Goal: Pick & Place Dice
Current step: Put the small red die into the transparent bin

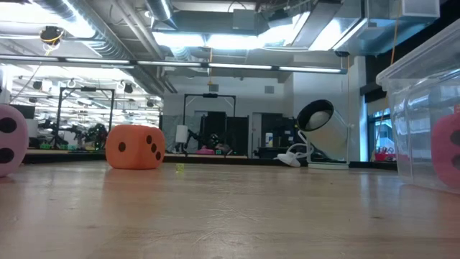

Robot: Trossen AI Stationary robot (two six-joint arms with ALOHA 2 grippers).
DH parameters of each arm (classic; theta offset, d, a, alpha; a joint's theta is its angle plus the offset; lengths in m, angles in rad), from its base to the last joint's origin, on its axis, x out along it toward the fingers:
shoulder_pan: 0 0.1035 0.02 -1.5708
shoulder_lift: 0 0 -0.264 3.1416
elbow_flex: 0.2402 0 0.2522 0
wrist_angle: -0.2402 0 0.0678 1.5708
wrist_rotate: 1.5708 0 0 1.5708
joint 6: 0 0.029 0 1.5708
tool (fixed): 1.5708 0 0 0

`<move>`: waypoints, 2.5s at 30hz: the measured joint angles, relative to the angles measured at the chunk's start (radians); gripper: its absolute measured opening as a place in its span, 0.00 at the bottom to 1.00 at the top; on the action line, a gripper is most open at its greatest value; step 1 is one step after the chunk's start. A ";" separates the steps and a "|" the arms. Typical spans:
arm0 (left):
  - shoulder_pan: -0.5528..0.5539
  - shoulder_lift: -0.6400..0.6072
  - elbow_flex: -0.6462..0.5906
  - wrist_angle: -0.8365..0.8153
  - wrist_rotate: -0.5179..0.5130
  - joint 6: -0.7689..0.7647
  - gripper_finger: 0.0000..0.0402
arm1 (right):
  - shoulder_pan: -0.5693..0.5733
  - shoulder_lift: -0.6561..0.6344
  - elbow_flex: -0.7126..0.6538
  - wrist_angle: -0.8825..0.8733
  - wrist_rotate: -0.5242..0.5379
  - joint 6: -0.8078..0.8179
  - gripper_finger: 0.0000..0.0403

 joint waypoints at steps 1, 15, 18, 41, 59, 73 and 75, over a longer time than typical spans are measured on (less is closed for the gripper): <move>0.001 0.000 0.000 0.000 0.000 0.000 0.03 | 0.001 0.000 0.000 -0.001 0.005 -0.001 0.26; -0.001 0.000 0.000 -0.005 -0.042 -0.033 0.15 | 0.012 0.000 0.000 0.002 0.024 0.021 0.14; -0.001 0.000 0.001 -0.004 -0.048 -0.034 0.17 | 0.019 0.000 0.000 0.002 0.039 0.022 0.13; 0.002 0.002 0.000 -0.070 -0.012 -0.044 0.19 | 0.096 -0.014 -0.001 0.013 0.188 0.070 0.13; -0.042 -0.018 -0.001 -0.103 0.059 -0.017 0.19 | 0.204 -0.137 0.000 -0.457 0.260 0.752 0.13; -0.107 -0.124 0.000 -0.433 -0.138 0.012 0.19 | 0.277 -0.168 -0.091 -1.050 -0.249 1.586 0.13; -0.120 -0.143 0.000 -0.492 -0.186 0.012 0.19 | 0.282 -0.169 -0.126 -1.054 -0.312 1.618 0.13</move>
